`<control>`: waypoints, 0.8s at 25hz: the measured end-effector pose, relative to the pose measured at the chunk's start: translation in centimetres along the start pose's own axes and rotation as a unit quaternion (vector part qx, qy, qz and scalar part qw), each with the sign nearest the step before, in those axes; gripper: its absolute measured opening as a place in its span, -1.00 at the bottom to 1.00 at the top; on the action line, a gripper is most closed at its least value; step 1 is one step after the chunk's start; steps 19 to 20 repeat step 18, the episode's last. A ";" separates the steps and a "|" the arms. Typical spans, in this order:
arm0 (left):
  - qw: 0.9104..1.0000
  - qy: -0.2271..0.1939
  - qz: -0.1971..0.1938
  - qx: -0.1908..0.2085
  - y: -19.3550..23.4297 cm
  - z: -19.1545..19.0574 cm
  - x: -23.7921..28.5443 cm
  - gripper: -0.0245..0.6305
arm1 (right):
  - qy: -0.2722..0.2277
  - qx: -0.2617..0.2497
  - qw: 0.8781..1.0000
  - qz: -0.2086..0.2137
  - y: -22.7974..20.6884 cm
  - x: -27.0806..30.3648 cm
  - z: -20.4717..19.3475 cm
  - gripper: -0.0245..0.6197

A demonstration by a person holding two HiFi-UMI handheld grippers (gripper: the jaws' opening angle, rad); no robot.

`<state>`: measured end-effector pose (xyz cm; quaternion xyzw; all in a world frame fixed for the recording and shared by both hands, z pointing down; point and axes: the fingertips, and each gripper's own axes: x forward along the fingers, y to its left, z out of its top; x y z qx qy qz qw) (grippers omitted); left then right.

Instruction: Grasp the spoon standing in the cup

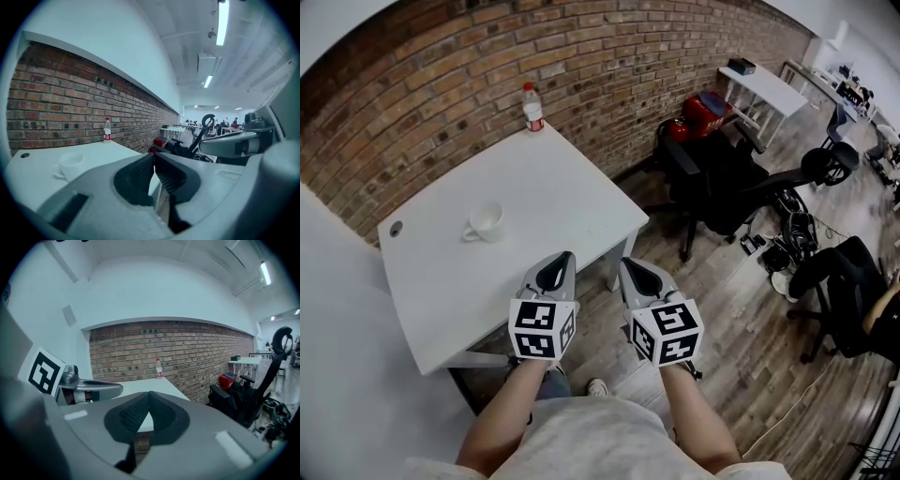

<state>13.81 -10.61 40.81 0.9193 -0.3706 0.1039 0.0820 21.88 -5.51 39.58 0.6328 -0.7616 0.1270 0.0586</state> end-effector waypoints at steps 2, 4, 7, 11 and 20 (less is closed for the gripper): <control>1.000 0.001 0.000 0.001 -0.5 -0.3 -0.3 -0.91 | 0.001 0.001 1.000 0.000 -0.1 -0.5 -0.2 -0.90; 1.000 0.002 0.001 0.000 -0.9 -0.5 -0.5 -0.91 | 0.003 0.000 1.000 0.003 0.0 -0.7 -0.5 -0.90; 1.000 0.002 0.004 -0.001 -1.2 -0.8 -0.9 -0.91 | 0.005 -0.001 1.000 0.007 0.3 -1.1 -1.0 -0.90; 1.000 0.001 0.007 -0.001 -1.2 -0.9 -1.2 -0.91 | 0.007 0.001 1.000 0.010 0.4 -1.2 -1.3 -0.90; 1.000 0.001 0.012 -0.002 -1.7 -1.3 -1.9 -0.91 | 0.008 -0.002 1.000 0.014 0.8 -1.9 -1.7 -0.90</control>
